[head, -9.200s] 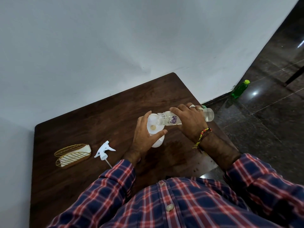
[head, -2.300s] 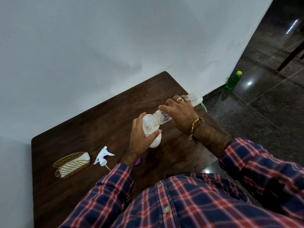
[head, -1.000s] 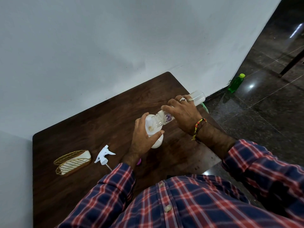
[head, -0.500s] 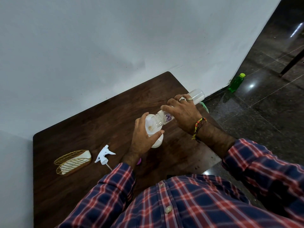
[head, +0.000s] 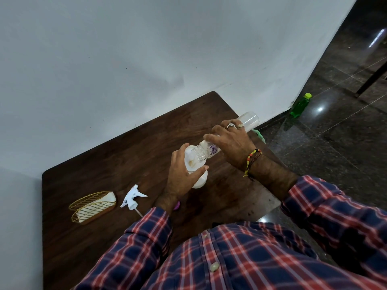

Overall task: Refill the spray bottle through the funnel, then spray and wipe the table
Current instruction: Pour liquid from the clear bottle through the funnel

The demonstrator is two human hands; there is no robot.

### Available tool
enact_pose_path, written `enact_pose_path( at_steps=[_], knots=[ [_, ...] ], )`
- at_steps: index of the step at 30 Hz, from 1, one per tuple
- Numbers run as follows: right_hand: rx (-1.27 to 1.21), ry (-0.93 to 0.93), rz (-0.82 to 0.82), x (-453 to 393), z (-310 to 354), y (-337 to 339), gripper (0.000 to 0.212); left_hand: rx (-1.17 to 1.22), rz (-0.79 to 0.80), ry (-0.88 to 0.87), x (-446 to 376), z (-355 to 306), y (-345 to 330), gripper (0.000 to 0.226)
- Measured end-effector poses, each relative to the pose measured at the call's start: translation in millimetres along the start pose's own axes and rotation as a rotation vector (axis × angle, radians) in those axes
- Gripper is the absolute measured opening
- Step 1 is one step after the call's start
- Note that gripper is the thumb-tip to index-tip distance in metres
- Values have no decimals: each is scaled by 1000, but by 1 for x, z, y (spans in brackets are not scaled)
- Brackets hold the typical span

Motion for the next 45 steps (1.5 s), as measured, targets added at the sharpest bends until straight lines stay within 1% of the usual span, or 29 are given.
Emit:
enact_pose_path(
  at_steps=[8,13,17,31,35,45],
  knots=[
    [-6,1,-9,1,0,1,51,-4,8,-2,-1,2,-1,90],
    [-13,-2,40,0,1,1,54,-13,5,-8,-2,4,-2,90],
    [-6,2,4,1,1,4,53,-14,9,-4,-2,5,-2,90],
    [8,7,17,-1,1,2,53,-10,6,-22,-2,3,-1,90],
    [13,3,-18,0,1,3,50,0,-5,-32,-1,1,0,90],
    [-1,9,-23,-2,3,1,56,12,-5,-34,-1,1,0,90]
  ],
)
Point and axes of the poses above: each hand's wrist, its own x-axis away from the middle knuckle, its own y-axis out of the back of the hand, z = x × y, the point moved 7 cm from there along -x, towards the middle knuckle, and after that the axes turned 10 degrees about x, right-handed, at the moved point
